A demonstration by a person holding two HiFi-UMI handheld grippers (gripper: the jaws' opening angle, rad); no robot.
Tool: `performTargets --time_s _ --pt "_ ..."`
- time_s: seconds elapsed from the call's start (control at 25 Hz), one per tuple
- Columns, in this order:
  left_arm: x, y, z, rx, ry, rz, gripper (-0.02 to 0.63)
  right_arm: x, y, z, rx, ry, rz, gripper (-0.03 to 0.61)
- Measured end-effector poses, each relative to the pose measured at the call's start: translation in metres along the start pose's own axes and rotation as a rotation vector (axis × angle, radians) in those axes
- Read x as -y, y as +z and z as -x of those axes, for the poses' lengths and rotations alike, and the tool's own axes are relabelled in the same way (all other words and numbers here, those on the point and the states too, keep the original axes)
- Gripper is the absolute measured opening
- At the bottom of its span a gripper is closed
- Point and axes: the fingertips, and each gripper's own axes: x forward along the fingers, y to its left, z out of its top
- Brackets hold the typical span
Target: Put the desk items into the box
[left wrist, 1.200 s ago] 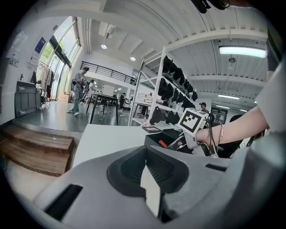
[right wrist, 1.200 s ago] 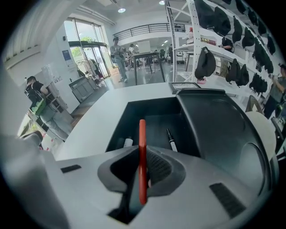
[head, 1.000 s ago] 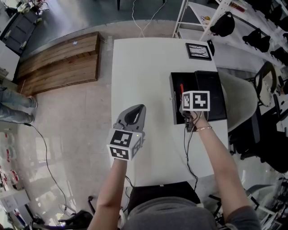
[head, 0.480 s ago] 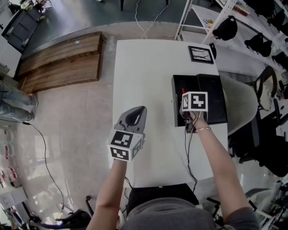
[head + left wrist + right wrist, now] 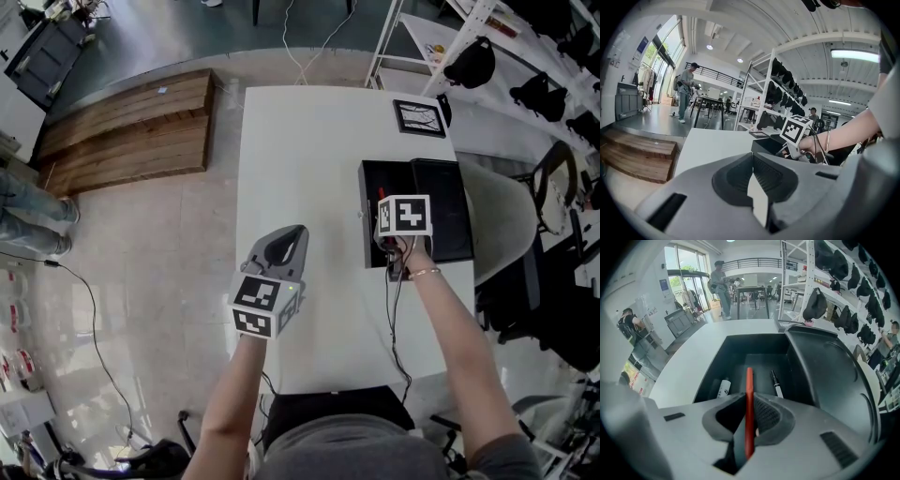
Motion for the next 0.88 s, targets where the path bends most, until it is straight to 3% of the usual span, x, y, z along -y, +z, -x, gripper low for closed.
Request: performTargets --time_s 0.52,0.88 --pt "-0.002 -0.003 0.002 -0.005 0.013 0.006 0.006 -0.006 0.002 0.004 0.019 0.019 0.049 0.123" --pt "0.003 0.0 -0.001 -0.002 0.01 -0.003 0.006 -0.022 0.029 0.035 0.182 0.057 0.081 0.12"
